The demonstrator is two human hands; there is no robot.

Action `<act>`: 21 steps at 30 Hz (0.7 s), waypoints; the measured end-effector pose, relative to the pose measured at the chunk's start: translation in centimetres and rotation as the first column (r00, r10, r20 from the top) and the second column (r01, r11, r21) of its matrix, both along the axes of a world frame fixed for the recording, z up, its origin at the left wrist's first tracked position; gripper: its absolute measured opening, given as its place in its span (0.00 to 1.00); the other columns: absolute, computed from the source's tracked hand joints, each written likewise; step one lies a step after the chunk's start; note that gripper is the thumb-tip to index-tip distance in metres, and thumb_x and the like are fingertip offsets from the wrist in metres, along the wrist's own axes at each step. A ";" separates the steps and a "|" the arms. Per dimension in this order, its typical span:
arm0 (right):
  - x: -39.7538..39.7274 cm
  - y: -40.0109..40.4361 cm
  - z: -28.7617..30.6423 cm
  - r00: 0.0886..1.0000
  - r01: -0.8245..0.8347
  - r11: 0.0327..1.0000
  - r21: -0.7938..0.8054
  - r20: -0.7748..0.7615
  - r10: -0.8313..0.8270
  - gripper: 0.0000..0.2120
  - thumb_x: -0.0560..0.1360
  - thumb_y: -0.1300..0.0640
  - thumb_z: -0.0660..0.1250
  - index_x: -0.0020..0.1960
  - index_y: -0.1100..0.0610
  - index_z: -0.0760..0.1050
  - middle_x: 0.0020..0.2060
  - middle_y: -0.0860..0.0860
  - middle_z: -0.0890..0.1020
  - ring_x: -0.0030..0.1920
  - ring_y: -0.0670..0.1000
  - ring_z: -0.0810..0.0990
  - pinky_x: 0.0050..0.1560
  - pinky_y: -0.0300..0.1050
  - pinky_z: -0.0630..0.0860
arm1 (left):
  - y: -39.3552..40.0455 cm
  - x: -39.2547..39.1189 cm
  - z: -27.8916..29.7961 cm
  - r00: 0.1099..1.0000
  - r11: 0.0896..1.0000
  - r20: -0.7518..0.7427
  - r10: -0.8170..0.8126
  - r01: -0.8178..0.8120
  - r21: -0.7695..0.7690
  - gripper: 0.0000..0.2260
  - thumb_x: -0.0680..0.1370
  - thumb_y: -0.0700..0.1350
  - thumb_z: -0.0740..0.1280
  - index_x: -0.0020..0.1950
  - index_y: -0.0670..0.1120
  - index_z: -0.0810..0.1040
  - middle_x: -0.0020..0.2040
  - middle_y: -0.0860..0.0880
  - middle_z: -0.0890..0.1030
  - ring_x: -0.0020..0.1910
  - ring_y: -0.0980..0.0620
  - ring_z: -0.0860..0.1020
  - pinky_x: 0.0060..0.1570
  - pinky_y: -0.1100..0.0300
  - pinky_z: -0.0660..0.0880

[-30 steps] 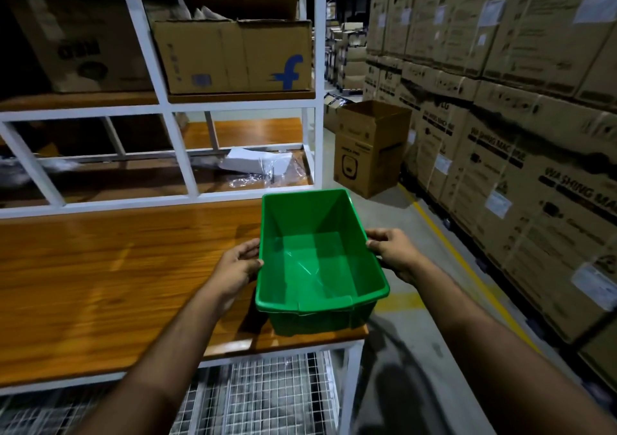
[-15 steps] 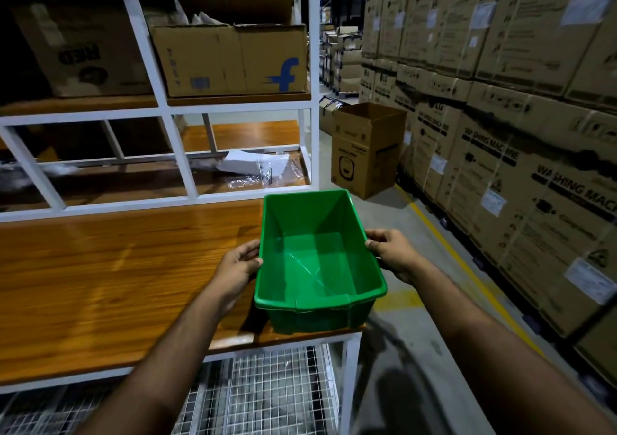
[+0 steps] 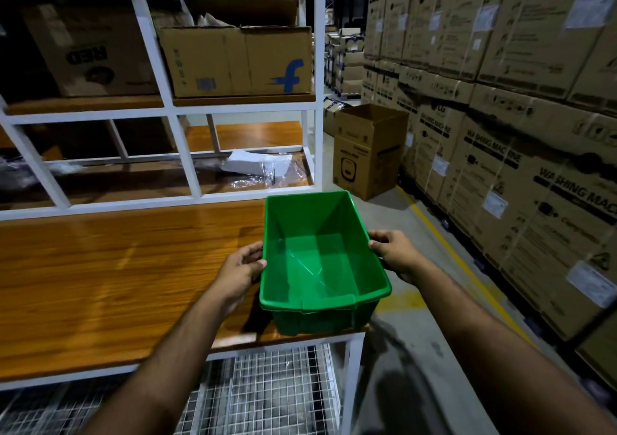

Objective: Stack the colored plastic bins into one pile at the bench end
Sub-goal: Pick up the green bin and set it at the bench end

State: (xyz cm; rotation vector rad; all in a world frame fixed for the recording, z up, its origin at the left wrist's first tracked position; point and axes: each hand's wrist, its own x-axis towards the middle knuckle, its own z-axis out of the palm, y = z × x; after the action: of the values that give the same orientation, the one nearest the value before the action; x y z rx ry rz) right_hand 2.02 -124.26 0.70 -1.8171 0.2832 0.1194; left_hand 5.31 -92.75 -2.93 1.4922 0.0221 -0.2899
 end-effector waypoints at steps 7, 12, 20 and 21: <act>0.0 0.0 -0.1 1.000 -0.004 0.999 -0.039 0.011 0.005 0.18 0.82 0.65 0.56 0.71 0.62 0.70 0.63 0.58 0.78 0.54 0.53 0.79 0.40 0.39 0.77 | -0.2 -0.3 0.2 1.000 1.000 -0.007 0.016 -0.016 -0.007 0.23 0.78 0.30 0.60 0.72 0.44 0.68 0.70 0.44 0.73 0.65 0.47 0.74 0.64 0.48 0.73; 0.2 0.1 -0.1 0.999 -0.024 0.995 -0.095 0.038 0.027 0.18 0.81 0.66 0.57 0.70 0.62 0.71 0.62 0.58 0.79 0.56 0.54 0.80 0.50 0.46 0.79 | -0.3 -1.0 0.9 0.999 0.999 -0.022 0.024 -0.025 -0.025 0.22 0.78 0.30 0.59 0.72 0.44 0.68 0.69 0.45 0.73 0.64 0.48 0.75 0.61 0.50 0.75; 0.9 -0.1 -0.6 0.998 -0.029 0.985 -0.172 0.044 0.038 0.17 0.81 0.65 0.57 0.69 0.60 0.73 0.61 0.57 0.80 0.58 0.55 0.80 0.60 0.53 0.78 | -0.3 -0.9 0.7 0.999 0.999 -0.026 0.042 -0.042 -0.001 0.22 0.78 0.31 0.60 0.71 0.46 0.70 0.69 0.44 0.74 0.62 0.48 0.75 0.52 0.55 0.78; 0.9 -0.2 -0.6 0.998 -0.031 0.983 -0.181 0.043 0.040 0.17 0.81 0.65 0.58 0.69 0.60 0.73 0.60 0.57 0.81 0.57 0.55 0.81 0.60 0.54 0.78 | -0.2 -0.9 0.7 0.998 0.999 -0.028 0.048 -0.048 0.004 0.22 0.78 0.31 0.61 0.71 0.46 0.70 0.69 0.44 0.73 0.63 0.48 0.75 0.52 0.55 0.78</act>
State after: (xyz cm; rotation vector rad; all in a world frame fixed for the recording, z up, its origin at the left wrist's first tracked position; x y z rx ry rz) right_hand 2.94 -124.41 0.13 -2.0024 0.2352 0.0787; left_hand 4.43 -92.99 -2.28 1.4893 0.0802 -0.2722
